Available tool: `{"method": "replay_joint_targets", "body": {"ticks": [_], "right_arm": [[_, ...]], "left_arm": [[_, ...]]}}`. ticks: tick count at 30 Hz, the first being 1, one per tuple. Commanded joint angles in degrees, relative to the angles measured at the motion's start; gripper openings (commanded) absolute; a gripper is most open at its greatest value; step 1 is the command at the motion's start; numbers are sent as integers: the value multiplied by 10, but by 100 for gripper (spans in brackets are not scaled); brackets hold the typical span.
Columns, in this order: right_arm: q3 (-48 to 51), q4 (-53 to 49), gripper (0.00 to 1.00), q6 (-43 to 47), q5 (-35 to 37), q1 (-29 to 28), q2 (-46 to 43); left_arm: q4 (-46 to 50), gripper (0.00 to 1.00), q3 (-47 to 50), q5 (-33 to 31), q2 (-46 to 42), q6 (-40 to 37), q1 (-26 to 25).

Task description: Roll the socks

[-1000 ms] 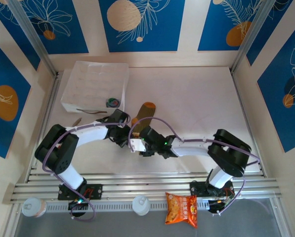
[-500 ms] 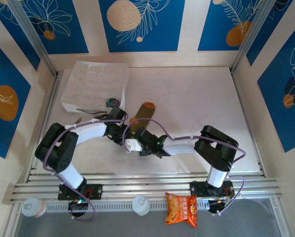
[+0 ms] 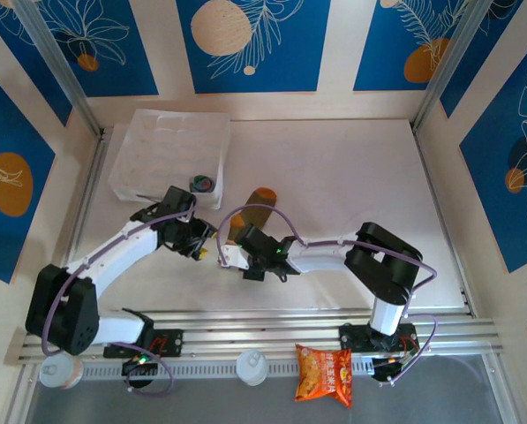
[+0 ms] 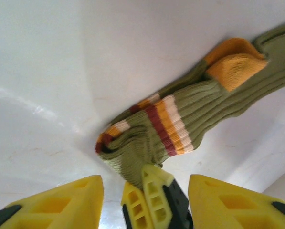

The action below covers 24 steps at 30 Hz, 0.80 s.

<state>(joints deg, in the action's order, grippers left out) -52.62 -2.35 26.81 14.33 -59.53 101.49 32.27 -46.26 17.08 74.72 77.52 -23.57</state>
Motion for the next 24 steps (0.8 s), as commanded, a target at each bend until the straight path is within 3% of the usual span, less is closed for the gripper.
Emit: {"method": "replay_joint_targets", "body": {"ticks": [1,5,13,24], "right_arm": [[23,-47,0,-26,-61,-6,21],[32,-24,0,-38,-91,-6,13],[44,-7,0,-68,-131,-4,11],[59,-1,0,-90,-146,-2,2]], "left_arm": [[30,46,41,21,-25,4,0],[-15,45,94,44,-65,32,-18],[-165,56,158,17,-74,114,-79],[-283,47,174,-1,30,147,-101]]}}
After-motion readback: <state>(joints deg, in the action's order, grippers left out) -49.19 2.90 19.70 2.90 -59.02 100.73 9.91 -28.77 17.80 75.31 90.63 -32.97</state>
